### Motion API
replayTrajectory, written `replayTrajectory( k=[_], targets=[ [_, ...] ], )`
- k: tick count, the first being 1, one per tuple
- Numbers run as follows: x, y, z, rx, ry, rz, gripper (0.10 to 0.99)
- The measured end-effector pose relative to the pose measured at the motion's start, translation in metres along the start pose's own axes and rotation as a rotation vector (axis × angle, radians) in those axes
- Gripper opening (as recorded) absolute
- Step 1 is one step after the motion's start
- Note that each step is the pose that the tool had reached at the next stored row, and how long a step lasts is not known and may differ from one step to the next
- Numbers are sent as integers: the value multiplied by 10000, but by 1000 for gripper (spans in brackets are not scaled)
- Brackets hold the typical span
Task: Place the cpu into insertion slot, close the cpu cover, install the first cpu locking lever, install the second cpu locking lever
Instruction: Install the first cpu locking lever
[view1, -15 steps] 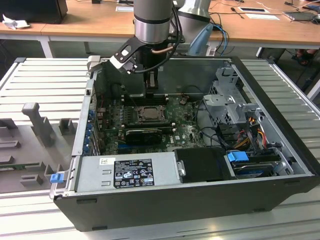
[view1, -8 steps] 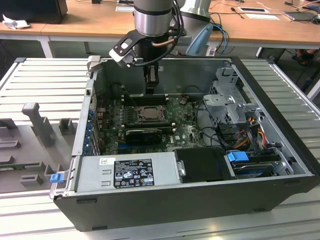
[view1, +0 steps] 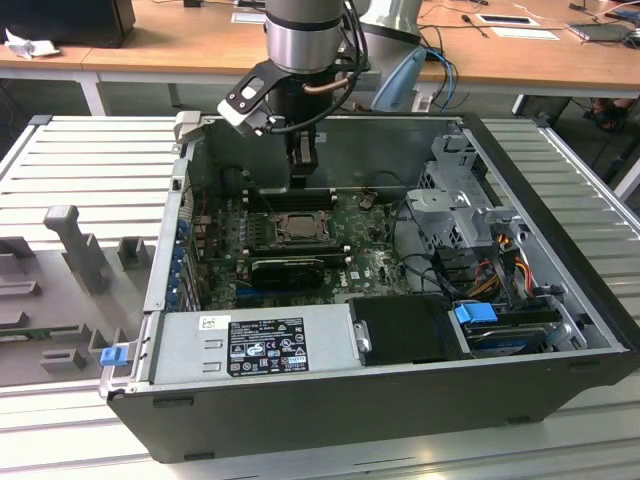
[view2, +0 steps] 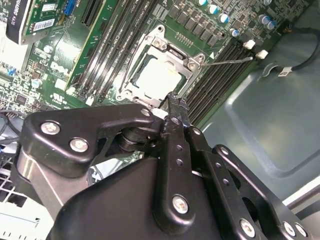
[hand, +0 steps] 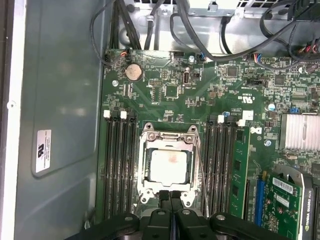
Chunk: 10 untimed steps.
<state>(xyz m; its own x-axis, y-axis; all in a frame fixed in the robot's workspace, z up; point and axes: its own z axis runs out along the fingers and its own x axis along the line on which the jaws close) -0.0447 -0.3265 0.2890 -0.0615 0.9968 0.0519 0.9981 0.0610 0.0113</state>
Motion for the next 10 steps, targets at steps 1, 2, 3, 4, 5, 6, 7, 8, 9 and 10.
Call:
replayTrajectory(
  k=[1, 2, 3, 4, 5, 6, 7, 8, 9, 10],
  targets=[
    [0, -2, 0, 4, 2, -67, 106],
    [0, -3, 1, 7, 2, -131, 106],
    [0, -5, 1, 13, 4, -237, 106],
    [1, -7, 1, 19, 6, -370, 106],
    [1, -9, 1, 25, 7, -484, 106],
    [1, -11, 2, 41, 10, -791, 106],
    [1, -11, 3, 58, 15, -1128, 106],
    [1, -11, 5, 77, 18, -1494, 106],
    [1, -11, 6, 93, 22, -1782, 106],
    [0, -11, 6, 104, 24, -2004, 106]
  ],
)
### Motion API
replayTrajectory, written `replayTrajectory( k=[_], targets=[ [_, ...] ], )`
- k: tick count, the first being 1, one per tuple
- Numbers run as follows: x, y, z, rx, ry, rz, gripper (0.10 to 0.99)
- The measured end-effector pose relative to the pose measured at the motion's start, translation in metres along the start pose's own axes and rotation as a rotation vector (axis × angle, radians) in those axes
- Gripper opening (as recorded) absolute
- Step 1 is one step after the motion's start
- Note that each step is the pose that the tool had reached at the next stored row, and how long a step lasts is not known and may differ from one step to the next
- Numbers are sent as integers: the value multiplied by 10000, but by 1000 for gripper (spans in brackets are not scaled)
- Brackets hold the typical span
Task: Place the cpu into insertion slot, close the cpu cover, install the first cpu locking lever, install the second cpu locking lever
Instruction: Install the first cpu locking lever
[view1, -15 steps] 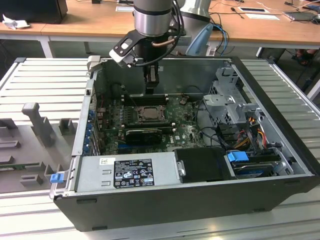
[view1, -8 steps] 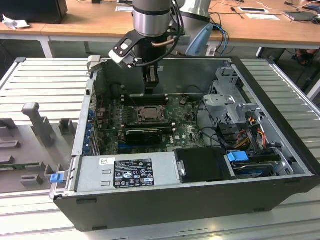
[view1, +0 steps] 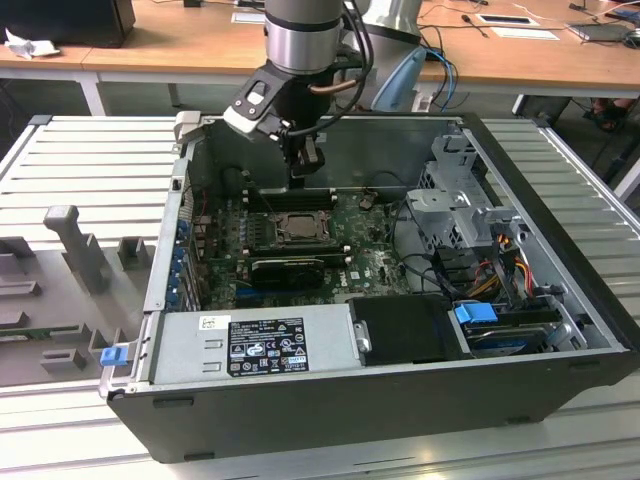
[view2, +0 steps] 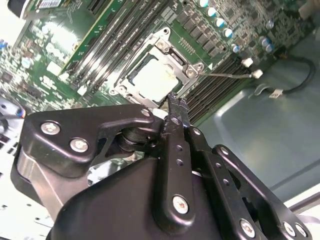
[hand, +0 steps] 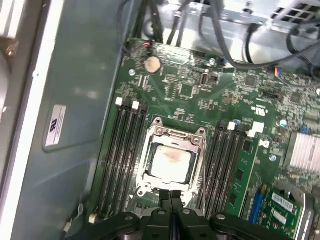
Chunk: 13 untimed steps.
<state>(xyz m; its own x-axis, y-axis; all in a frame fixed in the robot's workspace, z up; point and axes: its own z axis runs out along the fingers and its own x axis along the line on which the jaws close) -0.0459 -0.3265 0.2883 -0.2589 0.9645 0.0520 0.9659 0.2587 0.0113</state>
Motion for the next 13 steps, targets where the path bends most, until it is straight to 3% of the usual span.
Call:
replayTrajectory(
  k=[8, 9, 13],
  targets=[
    [0, 0, 12, 100, 23, -1935, 106],
    [-1, 0, 18, 116, 24, -2429, 106],
    [-2, 0, 25, 153, 30, -3197, 106]
  ],
)
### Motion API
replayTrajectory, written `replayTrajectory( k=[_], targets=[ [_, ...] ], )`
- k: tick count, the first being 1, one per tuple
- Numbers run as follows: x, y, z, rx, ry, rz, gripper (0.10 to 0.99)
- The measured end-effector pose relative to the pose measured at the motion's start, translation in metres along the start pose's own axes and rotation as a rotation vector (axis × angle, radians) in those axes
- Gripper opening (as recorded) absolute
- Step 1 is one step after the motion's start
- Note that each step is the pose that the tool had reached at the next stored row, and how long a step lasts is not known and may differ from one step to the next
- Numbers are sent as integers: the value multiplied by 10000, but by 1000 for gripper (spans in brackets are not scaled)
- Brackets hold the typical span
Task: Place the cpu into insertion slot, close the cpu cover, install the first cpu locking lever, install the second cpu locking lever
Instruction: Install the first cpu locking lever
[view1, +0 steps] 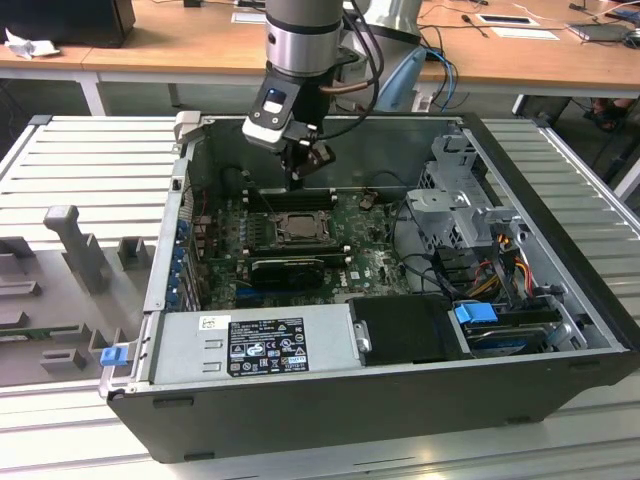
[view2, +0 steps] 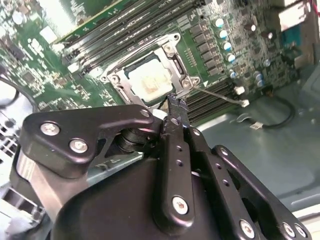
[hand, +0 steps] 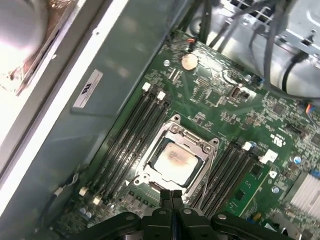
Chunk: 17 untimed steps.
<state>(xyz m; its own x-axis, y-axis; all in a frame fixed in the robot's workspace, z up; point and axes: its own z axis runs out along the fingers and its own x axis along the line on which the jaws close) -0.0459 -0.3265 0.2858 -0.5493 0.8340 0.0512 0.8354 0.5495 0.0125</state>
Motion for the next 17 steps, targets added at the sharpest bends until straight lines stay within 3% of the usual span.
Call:
replayTrajectory(
  k=[7, 17],
  targets=[
    [0, 0, 2, 72, 19, -1437, 106],
    [7, -26, 4, 119, 30, -2343, 106]
  ],
)
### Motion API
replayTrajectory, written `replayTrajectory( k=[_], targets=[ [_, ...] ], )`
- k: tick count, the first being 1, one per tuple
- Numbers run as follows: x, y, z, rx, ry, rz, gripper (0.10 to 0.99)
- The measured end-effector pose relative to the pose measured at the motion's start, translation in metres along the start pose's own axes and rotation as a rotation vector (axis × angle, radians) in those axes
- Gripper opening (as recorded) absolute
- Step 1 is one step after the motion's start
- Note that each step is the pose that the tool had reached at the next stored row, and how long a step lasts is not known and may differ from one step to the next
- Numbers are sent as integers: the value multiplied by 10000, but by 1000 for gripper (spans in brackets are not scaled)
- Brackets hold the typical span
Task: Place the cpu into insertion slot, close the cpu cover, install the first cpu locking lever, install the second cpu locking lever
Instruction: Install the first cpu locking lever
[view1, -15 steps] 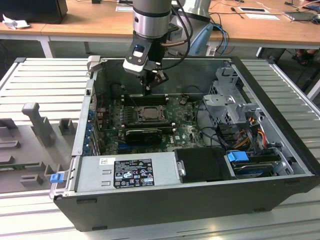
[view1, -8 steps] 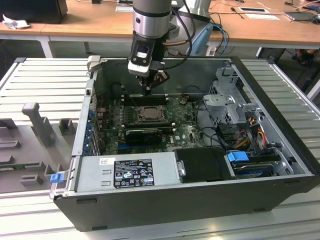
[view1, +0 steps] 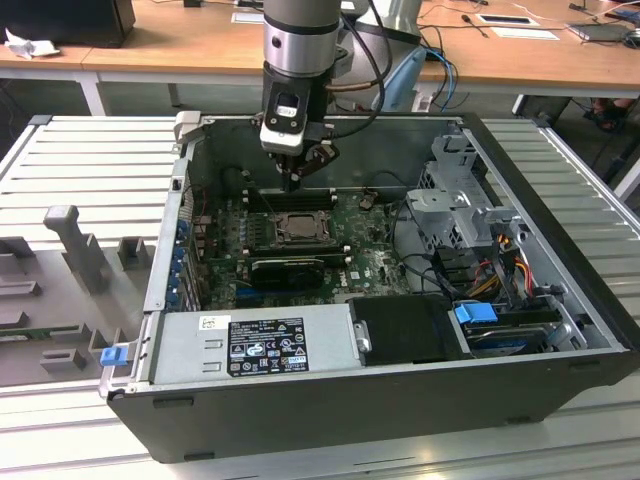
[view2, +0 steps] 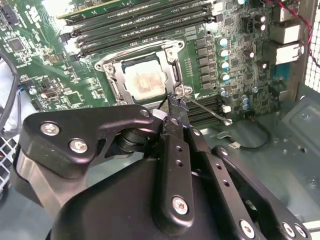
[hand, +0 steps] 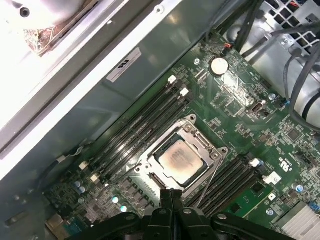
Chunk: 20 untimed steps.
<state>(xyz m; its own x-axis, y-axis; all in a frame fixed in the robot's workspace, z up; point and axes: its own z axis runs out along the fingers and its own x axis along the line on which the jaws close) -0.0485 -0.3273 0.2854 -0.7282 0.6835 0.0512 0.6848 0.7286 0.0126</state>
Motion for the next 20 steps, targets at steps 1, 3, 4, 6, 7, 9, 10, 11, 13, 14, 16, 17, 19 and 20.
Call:
replayTrajectory(
  k=[1, 3, 4, 6, 7, 9, 10, 11, 13, 14, 16, 17, 19, 20],
  targets=[
    [-2, -2, 1, 1, 3, -113, 106],
    [-3, -3, 0, 19, 7, -383, 106],
    [-3, -4, 1, 23, 10, -511, 106],
    [-4, -3, 4, 40, 15, -861, 106],
    [-4, -3, 6, 50, 18, -1079, 106],
    [-4, -4, 10, 76, 22, -1589, 106],
    [-5, -5, 12, 83, 16, -1854, 106],
    [-5, -5, 14, 87, 16, -1967, 106],
    [-8, -14, 15, 89, 16, -2069, 106],
    [-12, -20, 15, 88, 18, -2110, 106],
    [-12, -39, 17, 85, 14, -2226, 106],
    [-12, -46, 17, 86, 13, -2275, 106],
    [-12, -55, 17, 85, 8, -2363, 106],
    [-13, -60, 18, 86, 5, -2451, 106]
  ],
)
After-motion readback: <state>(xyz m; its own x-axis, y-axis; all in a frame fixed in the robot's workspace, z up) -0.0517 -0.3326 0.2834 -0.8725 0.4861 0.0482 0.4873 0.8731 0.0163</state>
